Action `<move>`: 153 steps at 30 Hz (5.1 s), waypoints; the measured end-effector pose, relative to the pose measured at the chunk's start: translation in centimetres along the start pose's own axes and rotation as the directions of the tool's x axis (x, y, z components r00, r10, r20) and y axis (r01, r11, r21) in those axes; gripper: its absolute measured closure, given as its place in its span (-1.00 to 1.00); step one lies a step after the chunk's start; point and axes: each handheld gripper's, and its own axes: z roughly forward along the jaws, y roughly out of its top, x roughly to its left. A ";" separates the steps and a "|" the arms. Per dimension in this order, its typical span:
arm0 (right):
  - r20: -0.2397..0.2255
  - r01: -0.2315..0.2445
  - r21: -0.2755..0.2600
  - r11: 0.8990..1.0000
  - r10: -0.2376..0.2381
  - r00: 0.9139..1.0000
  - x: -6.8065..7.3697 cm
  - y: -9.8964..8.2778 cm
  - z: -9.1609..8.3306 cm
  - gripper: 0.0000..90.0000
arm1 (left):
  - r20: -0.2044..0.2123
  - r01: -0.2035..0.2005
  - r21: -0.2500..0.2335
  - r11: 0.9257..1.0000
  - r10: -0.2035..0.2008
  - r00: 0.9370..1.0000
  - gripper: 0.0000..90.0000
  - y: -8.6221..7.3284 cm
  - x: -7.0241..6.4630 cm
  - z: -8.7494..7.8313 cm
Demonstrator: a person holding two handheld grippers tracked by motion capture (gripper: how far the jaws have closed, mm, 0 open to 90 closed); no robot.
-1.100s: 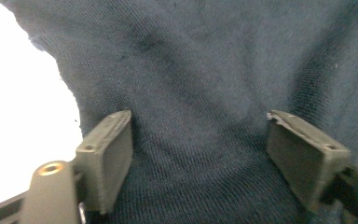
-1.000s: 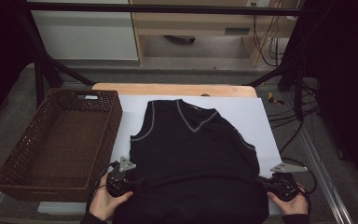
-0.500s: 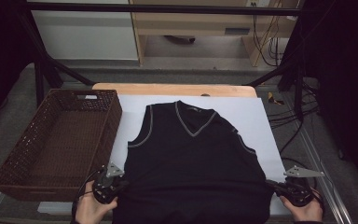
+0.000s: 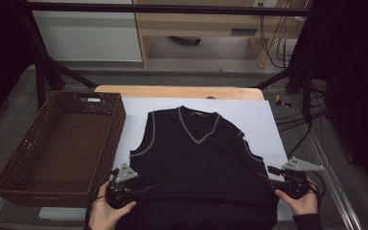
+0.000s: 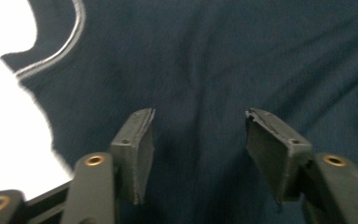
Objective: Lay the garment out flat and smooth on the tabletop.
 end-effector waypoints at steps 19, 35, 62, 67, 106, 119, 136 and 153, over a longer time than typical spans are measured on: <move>0.036 0.049 -0.058 0.997 -0.047 0.998 -3.6 6.0 7.4 -0.13 | 0.087 0.005 -0.050 0.999 -0.001 0.996 -0.83 0.7 1.5 4.9; 0.028 0.132 0.064 0.989 -0.134 0.991 -4.2 9.4 14.4 0.53 | 0.087 0.015 -0.044 0.999 -0.011 0.996 -0.87 0.4 1.8 5.1; 0.180 0.133 -0.090 0.987 -0.115 0.977 -6.1 12.3 12.0 0.99 | 0.075 0.019 -0.043 0.999 -0.015 0.997 -0.86 0.5 2.1 5.0; 0.290 0.160 -0.096 0.982 -0.126 0.949 -7.2 13.6 12.8 0.95 | 0.067 0.024 -0.046 0.999 -0.021 0.998 -0.86 0.4 2.4 4.8; 0.051 -0.046 0.099 0.994 0.041 0.998 0.4 -0.9 2.5 -0.41 | -0.058 -0.052 0.082 0.995 0.057 0.997 0.06 0.3 1.5 3.8; 0.123 -0.070 0.134 0.988 0.054 0.991 -0.6 -1.7 2.6 0.15 | -0.037 -0.023 0.138 0.990 0.029 0.999 0.93 0.7 1.3 3.3; 0.085 -0.033 0.080 0.996 0.026 0.996 -1.8 0.2 4.5 0.93 | -0.139 0.025 0.093 0.995 -0.012 0.990 0.96 0.8 2.5 1.9; 0.030 -0.070 0.046 0.996 0.069 0.997 1.3 -2.6 0.3 -0.19 | -0.010 0.021 -0.011 1.000 -0.021 1.000 -0.23 -0.4 -1.1 1.1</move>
